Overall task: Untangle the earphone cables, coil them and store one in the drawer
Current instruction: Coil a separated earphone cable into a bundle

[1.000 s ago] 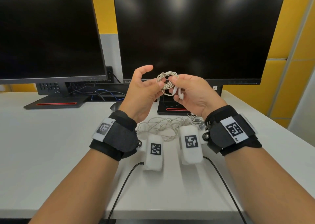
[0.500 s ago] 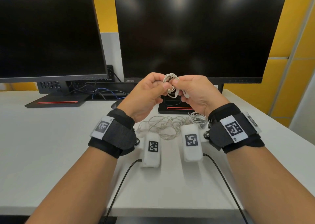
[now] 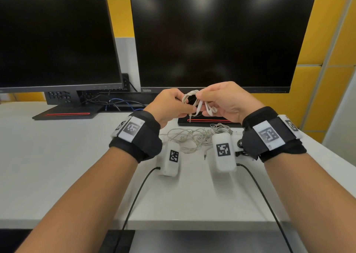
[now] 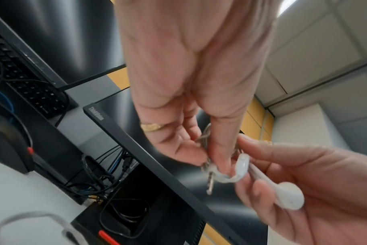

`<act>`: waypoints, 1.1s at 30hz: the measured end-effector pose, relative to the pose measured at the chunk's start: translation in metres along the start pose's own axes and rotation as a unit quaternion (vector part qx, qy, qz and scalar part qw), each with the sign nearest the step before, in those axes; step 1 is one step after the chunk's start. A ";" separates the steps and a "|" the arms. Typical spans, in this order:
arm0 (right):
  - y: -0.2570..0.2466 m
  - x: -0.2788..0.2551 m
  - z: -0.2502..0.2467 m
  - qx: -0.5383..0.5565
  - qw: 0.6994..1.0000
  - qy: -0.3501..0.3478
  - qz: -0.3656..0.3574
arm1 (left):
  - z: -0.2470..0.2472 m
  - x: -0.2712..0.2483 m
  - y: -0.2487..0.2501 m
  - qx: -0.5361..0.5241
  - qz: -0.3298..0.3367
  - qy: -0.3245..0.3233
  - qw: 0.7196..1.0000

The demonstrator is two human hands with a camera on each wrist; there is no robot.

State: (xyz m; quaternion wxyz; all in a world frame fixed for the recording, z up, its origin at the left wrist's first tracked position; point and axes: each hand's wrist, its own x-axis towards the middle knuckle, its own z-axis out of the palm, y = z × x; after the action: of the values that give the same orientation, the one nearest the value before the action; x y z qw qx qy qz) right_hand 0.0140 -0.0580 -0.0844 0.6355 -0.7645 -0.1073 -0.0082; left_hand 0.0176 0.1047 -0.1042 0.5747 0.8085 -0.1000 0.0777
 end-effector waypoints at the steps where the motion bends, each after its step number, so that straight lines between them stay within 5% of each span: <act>1: -0.001 -0.002 -0.001 -0.017 1.000 0.001 -0.002 | 0.001 -0.001 0.001 0.020 -0.009 -0.013 1.000; 9: -0.011 -0.019 -0.010 -0.199 0.980 -0.018 -0.015 | 0.007 -0.013 0.016 0.073 -0.072 -0.090 0.991; 14: -0.015 -0.027 -0.015 -0.168 0.985 0.014 0.039 | 0.008 -0.024 0.021 0.145 -0.104 -0.125 0.976; 16: -0.015 -0.030 -0.021 -0.155 0.986 0.022 0.063 | 0.008 -0.026 0.018 0.272 -0.119 -0.165 0.941; 18: -0.015 -0.032 -0.024 -0.156 0.984 0.024 0.080 | 0.010 -0.027 0.013 0.433 -0.128 -0.216 0.866; 21: -0.015 -0.035 -0.027 -0.150 0.984 0.017 0.095 | 0.011 -0.032 0.013 0.515 -0.141 -0.281 0.798; 24: -0.016 -0.038 -0.027 -0.139 0.985 0.011 0.102 | 0.011 -0.036 0.013 0.504 -0.147 -0.336 0.782; 33: -0.017 -0.040 -0.020 -0.128 0.985 -0.004 0.116 | 0.005 -0.045 0.001 0.560 -0.151 -0.313 0.752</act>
State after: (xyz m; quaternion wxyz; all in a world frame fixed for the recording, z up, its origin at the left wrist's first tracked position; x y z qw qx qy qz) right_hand -0.0256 -0.0808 -0.0703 0.5290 -0.8466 -0.0187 0.0551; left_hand -0.0265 0.1031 -0.1160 -0.0396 0.9693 -0.0901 -0.2253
